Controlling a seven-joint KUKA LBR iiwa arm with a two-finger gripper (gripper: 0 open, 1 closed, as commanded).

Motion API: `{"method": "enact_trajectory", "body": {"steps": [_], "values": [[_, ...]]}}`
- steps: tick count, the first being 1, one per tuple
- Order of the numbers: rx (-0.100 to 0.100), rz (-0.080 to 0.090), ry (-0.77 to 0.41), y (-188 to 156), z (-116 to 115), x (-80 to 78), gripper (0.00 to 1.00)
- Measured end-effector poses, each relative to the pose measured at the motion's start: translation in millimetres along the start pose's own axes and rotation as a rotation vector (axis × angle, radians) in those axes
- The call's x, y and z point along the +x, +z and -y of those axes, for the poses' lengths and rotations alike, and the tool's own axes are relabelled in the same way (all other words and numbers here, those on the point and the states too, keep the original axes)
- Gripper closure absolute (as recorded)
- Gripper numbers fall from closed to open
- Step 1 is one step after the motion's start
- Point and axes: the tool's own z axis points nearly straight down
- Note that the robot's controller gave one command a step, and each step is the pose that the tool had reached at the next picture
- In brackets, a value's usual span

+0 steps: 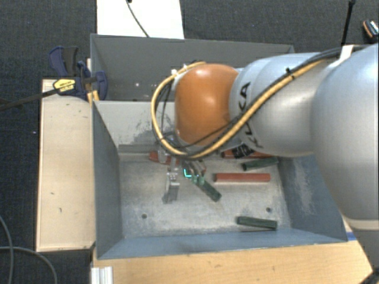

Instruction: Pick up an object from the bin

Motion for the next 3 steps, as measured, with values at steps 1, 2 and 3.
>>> {"method": "enact_trajectory", "body": {"steps": [1,2,3], "values": [[0.003,0.002,0.003,52,48,-37.8,0.00],[0.003,0.003,-0.008,87,104,-43.0,0.00],[-0.001,0.007,-0.009,84,99,-43.7,1.00]]}}
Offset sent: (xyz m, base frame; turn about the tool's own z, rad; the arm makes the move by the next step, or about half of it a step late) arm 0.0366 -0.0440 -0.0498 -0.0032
